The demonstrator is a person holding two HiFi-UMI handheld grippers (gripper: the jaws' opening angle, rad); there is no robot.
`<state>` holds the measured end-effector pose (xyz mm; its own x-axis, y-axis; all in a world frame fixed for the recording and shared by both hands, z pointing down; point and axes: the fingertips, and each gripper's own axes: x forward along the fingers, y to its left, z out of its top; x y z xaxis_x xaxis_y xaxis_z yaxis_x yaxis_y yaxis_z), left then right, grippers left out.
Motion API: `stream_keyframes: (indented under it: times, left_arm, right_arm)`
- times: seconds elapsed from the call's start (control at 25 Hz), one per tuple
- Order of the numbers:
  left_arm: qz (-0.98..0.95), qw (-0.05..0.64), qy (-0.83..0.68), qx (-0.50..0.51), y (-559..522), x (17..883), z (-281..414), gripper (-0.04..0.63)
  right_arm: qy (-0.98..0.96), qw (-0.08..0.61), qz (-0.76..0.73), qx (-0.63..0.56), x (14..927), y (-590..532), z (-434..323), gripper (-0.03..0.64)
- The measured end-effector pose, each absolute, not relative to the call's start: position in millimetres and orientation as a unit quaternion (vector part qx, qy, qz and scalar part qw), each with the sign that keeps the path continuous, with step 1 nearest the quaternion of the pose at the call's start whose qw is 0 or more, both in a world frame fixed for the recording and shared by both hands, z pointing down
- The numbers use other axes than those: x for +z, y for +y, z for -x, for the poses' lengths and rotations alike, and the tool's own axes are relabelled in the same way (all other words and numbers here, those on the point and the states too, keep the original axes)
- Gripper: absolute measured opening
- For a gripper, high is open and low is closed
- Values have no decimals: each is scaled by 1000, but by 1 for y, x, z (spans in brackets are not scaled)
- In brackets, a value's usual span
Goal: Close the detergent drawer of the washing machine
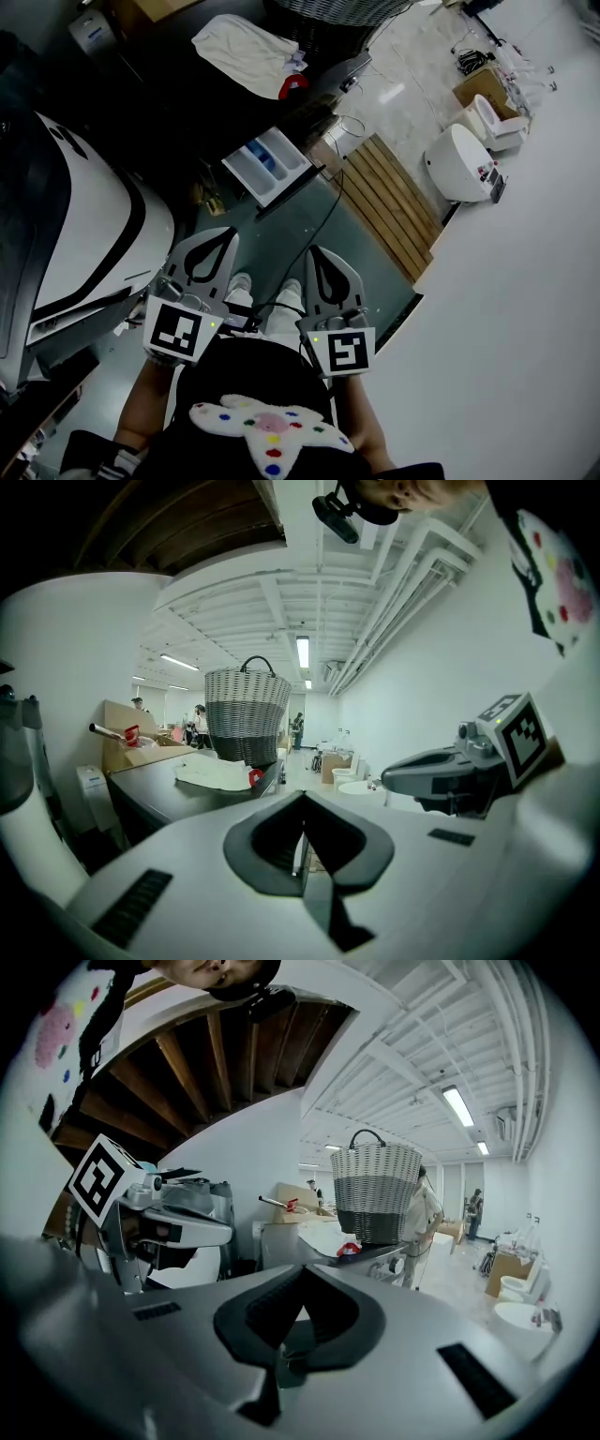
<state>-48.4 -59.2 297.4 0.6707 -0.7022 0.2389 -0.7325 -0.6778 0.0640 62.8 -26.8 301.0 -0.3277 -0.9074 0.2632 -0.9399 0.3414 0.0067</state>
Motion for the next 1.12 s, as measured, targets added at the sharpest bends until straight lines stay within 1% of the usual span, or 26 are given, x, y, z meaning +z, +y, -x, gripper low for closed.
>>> stream_keyframes:
  times: [0.12,0.44,0.68,0.76,0.8,0.92,0.96,1.0,1.04,1.12]
  left_arm:
    - [-905,80,-407,96,-59,296,46,9]
    - [-886,101,-444,85,-58,296,39,9]
    - [-878,99,-462,79,-54,295,33,9]
    - [-875,102,-467,77,-52,296,32,11]
    - [-874,105,-468,77,-51,297,31,11]
    - [-872,110,-470,81,-50,300,29,26]
    - [-872,112,-470,83,-50,302,28,44]
    - [-872,113,-469,86,-50,304,27,91]
    - [-872,114,-468,91,-50,306,26,106]
    - [-869,115,-471,94,-50,308,26,109]
  right_arm:
    - [-825,99,-553,71,298,-30,-65,4]
    - [-843,104,-524,59,296,-38,-77,5]
    - [-857,94,-502,65,298,-38,-82,4]
    - [-865,91,-489,70,299,-38,-81,38]
    - [-868,91,-484,72,300,-39,-80,45]
    - [-874,92,-470,76,303,-42,-79,95]
    - [-877,93,-466,77,304,-43,-78,108]
    - [-878,95,-462,78,305,-44,-78,123]
    - [-880,96,-459,79,306,-44,-78,127]
    - [-882,100,-455,78,308,-45,-79,135]
